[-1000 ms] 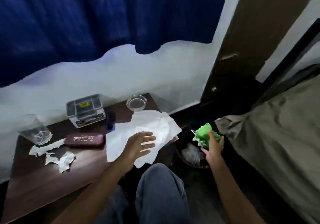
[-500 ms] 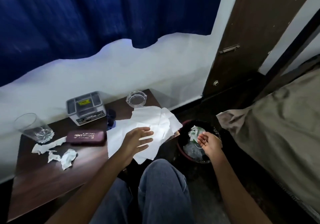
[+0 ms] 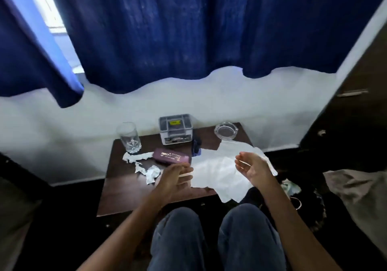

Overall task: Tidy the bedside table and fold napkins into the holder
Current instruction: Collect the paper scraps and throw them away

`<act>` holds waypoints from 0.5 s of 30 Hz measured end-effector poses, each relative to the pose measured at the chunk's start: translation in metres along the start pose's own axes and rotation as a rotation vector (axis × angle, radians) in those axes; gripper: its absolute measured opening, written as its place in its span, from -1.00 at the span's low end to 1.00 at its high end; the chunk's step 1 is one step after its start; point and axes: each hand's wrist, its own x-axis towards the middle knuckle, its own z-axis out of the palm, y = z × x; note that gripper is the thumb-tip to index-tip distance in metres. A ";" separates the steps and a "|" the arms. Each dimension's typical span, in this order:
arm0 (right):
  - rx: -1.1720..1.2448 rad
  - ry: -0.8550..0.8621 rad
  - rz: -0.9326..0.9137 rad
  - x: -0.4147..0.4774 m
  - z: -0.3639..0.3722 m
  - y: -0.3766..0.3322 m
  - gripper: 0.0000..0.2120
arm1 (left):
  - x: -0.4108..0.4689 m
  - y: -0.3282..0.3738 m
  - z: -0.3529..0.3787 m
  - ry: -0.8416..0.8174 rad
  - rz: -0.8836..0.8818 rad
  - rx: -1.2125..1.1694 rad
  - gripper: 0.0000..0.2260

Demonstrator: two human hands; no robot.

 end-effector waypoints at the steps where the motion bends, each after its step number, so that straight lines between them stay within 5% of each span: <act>1: -0.031 -0.039 0.014 -0.003 0.014 0.007 -0.89 | 0.000 -0.002 -0.012 0.030 0.009 -0.006 -0.80; 8: -0.282 -0.199 0.115 -0.016 0.098 0.064 -0.89 | 0.011 -0.021 -0.093 0.252 0.070 0.062 -0.76; 11: -0.400 -0.229 0.164 -0.017 0.123 0.086 -0.90 | 0.031 -0.035 -0.114 0.346 0.171 0.376 -0.86; 15: -0.490 -0.209 0.163 -0.015 0.138 0.104 -0.94 | 0.044 -0.040 -0.116 0.397 0.212 0.778 -0.64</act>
